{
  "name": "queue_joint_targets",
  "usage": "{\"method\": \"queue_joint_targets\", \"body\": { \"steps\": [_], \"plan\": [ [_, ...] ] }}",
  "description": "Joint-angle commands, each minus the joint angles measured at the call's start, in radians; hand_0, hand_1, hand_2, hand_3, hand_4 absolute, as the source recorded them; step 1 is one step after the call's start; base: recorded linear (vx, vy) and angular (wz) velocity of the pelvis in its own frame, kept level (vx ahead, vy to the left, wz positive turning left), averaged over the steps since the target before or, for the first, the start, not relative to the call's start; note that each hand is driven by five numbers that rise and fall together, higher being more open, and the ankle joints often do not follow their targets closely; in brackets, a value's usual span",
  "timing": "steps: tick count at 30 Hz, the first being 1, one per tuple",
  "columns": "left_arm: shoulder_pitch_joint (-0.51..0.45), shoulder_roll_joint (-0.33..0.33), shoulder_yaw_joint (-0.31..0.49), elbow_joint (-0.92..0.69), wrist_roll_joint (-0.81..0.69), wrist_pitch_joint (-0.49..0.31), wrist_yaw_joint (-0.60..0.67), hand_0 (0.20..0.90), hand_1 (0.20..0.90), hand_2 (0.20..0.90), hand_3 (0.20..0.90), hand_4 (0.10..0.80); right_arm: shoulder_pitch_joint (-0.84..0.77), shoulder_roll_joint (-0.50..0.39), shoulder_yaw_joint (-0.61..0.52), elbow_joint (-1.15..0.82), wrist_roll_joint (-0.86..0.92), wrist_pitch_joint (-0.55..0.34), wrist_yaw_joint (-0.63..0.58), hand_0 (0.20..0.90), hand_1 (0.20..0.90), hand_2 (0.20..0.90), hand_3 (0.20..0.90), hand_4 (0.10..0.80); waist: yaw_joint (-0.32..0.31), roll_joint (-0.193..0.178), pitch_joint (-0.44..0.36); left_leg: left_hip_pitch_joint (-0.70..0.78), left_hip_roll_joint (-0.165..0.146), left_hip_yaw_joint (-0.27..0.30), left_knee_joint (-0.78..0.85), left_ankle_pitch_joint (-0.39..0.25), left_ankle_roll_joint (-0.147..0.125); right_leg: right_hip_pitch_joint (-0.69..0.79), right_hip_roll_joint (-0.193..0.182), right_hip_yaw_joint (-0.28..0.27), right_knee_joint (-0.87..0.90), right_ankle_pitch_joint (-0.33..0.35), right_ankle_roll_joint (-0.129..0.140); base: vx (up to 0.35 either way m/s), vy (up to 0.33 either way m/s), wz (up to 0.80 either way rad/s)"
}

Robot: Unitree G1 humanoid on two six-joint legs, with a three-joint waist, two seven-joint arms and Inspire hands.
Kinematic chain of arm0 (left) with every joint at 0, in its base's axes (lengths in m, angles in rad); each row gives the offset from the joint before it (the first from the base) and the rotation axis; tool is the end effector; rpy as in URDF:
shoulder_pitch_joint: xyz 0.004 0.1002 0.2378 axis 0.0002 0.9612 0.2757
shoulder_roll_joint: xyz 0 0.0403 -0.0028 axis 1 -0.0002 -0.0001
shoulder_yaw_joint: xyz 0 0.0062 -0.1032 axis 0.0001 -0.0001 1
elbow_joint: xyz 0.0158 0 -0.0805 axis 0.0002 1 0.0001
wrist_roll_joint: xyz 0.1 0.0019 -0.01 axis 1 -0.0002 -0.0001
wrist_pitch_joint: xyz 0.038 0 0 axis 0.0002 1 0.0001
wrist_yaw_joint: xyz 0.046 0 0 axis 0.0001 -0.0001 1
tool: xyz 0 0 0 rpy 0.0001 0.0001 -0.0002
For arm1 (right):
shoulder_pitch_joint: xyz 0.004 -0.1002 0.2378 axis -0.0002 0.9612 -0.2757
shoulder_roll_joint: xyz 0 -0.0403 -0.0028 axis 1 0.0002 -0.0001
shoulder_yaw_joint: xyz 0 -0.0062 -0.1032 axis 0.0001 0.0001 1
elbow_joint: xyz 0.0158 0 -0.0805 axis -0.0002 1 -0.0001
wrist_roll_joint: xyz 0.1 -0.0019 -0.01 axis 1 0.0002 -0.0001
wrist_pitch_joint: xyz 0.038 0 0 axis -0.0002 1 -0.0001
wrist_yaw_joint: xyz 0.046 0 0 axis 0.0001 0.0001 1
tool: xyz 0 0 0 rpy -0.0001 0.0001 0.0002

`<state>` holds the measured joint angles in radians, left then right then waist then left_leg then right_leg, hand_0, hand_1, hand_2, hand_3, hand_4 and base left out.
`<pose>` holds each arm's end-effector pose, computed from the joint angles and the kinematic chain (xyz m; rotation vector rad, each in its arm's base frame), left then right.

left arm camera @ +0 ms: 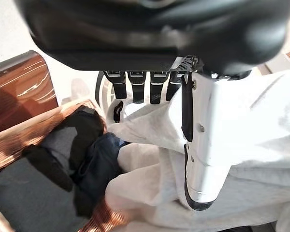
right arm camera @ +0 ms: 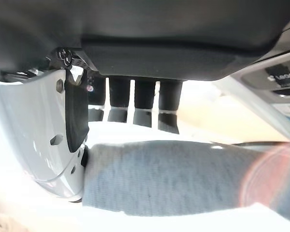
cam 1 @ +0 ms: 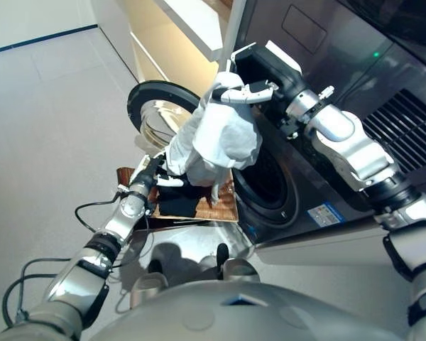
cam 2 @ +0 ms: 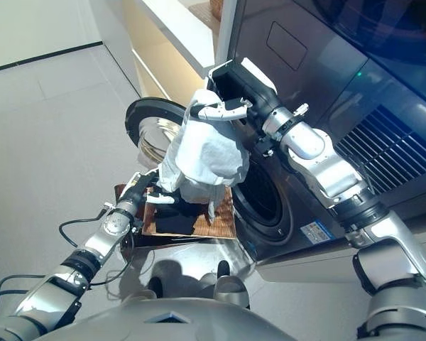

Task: Pick up the clothes and place them into the washing machine

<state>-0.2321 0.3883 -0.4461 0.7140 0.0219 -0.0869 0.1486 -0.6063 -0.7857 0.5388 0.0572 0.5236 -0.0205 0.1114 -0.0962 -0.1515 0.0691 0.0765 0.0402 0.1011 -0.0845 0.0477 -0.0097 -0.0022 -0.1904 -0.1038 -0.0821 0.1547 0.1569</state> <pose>0.2123 0.1933 -0.0336 0.6090 0.4157 -0.1708 0.2805 -0.1793 0.1597 -0.4139 -0.2209 0.5732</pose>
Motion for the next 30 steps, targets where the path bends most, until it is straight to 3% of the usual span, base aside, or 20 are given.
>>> {"method": "queue_joint_targets", "body": {
  "steps": [1, 7, 15, 21, 30],
  "plan": [
    [-0.161, 0.022, -0.018, -0.035, 0.075, -0.086, 0.073, 0.900, 0.900, 0.900, 0.900, 0.800, -0.138, -0.044, -0.091, -0.068, 0.019, -0.141, -0.039, 0.200, 0.200, 0.200, 0.200, 0.300, 0.028, 0.004, -0.087, 0.001, 0.015, -0.025, -0.003, -0.054, -0.033, 0.010, -0.086, -0.027, 0.095, -0.048, 0.066, 0.000, 0.000, 0.00],
    [-0.191, 0.017, -0.003, -0.024, 0.093, -0.080, 0.124, 0.900, 0.900, 0.900, 0.900, 0.800, -0.132, -0.031, -0.095, -0.072, 0.007, -0.139, -0.056, 0.200, 0.200, 0.200, 0.200, 0.300, 0.024, 0.007, -0.084, 0.001, 0.016, -0.021, -0.003, -0.052, -0.032, 0.005, -0.085, -0.021, 0.096, -0.047, 0.066, 0.000, 0.000, 0.00],
    [-0.138, 0.013, 0.032, -0.068, 0.118, -0.077, 0.164, 0.900, 0.900, 0.900, 0.900, 0.800, -0.110, -0.028, -0.117, -0.074, -0.014, -0.138, -0.070, 0.200, 0.200, 0.200, 0.200, 0.300, 0.029, 0.005, -0.082, 0.002, 0.016, -0.021, -0.003, -0.055, -0.029, 0.007, -0.083, -0.023, 0.094, -0.049, 0.064, 0.000, 0.000, 0.00],
    [0.011, 0.020, 0.064, -0.193, 0.030, -0.088, 0.074, 0.900, 0.900, 0.900, 0.900, 0.800, -0.078, -0.031, -0.171, -0.047, -0.040, -0.124, -0.081, 0.200, 0.200, 0.200, 0.200, 0.300, 0.049, 0.009, -0.080, 0.002, 0.015, -0.030, -0.003, -0.056, -0.024, 0.013, -0.083, -0.028, 0.091, -0.050, 0.061, 0.000, 0.000, 0.00],
    [0.110, 0.034, 0.104, -0.317, -0.054, -0.095, 0.019, 0.900, 0.900, 0.900, 0.900, 0.800, -0.062, -0.036, -0.208, -0.025, -0.059, -0.114, -0.086, 0.200, 0.200, 0.200, 0.200, 0.300, 0.068, 0.008, -0.075, -0.008, 0.012, -0.045, -0.003, -0.051, -0.020, 0.015, -0.084, -0.037, 0.088, -0.050, 0.058, -0.005, -0.004, 0.05]
  ]
}}
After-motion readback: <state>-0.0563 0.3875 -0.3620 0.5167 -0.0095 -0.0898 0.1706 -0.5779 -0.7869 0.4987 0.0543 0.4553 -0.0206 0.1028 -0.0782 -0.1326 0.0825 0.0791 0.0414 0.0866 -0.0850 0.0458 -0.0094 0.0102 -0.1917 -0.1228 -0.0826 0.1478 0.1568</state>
